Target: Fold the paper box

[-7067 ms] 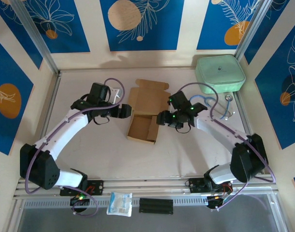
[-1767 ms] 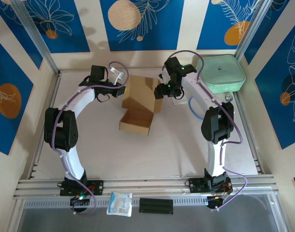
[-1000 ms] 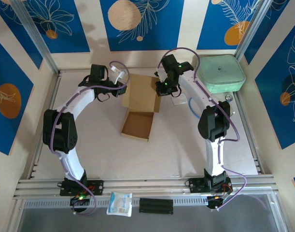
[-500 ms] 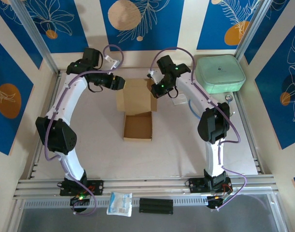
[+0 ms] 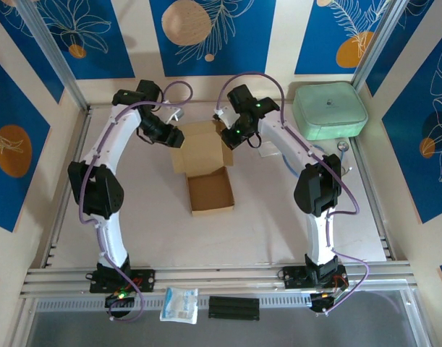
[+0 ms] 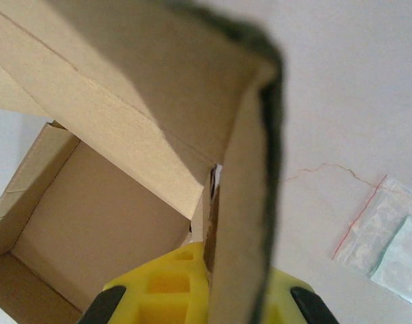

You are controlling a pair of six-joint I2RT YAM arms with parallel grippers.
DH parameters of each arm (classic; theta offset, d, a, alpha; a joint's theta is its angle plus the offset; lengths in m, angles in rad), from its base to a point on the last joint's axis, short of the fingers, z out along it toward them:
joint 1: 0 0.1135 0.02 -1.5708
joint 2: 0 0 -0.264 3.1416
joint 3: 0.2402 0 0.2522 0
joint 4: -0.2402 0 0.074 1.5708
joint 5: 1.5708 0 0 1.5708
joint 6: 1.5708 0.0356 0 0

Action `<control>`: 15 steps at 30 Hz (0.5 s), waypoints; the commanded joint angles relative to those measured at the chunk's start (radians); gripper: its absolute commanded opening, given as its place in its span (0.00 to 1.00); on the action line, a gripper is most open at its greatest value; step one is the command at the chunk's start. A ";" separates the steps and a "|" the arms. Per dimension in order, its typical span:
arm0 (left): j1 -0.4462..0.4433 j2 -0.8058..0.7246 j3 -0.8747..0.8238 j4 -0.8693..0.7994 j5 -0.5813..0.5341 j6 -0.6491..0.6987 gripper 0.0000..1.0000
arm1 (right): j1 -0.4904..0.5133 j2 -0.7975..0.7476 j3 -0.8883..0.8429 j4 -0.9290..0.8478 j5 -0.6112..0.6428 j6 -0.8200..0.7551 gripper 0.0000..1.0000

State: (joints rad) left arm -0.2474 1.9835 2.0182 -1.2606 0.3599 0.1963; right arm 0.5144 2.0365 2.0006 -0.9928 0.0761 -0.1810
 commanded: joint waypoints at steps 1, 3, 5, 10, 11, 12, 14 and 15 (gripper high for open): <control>-0.020 0.016 0.029 -0.062 -0.005 0.011 0.46 | 0.010 -0.048 0.017 -0.002 0.046 -0.007 0.00; -0.033 0.014 0.013 -0.069 -0.039 0.005 0.44 | 0.015 -0.052 0.010 0.016 0.059 0.006 0.00; -0.048 0.010 -0.003 -0.072 -0.067 0.000 0.37 | 0.019 -0.062 0.000 0.040 0.066 0.019 0.00; -0.071 0.010 0.009 -0.081 -0.141 -0.053 0.22 | 0.034 -0.069 0.000 0.076 0.120 0.059 0.00; -0.072 0.010 0.020 -0.075 -0.153 -0.073 0.20 | 0.037 -0.068 0.002 0.082 0.135 0.075 0.00; -0.073 0.011 0.037 -0.067 -0.176 -0.109 0.17 | 0.041 -0.067 0.006 0.089 0.156 0.101 0.00; -0.077 0.015 0.067 -0.038 -0.231 -0.194 0.14 | 0.051 -0.061 0.020 0.101 0.202 0.168 0.00; -0.082 0.007 0.065 -0.003 -0.257 -0.243 0.11 | 0.056 -0.056 0.025 0.108 0.212 0.204 0.00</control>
State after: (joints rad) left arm -0.3222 1.9942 2.0384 -1.2957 0.1967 0.0772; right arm 0.5556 2.0163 2.0006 -0.9218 0.2199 -0.0830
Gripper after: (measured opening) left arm 0.119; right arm 0.050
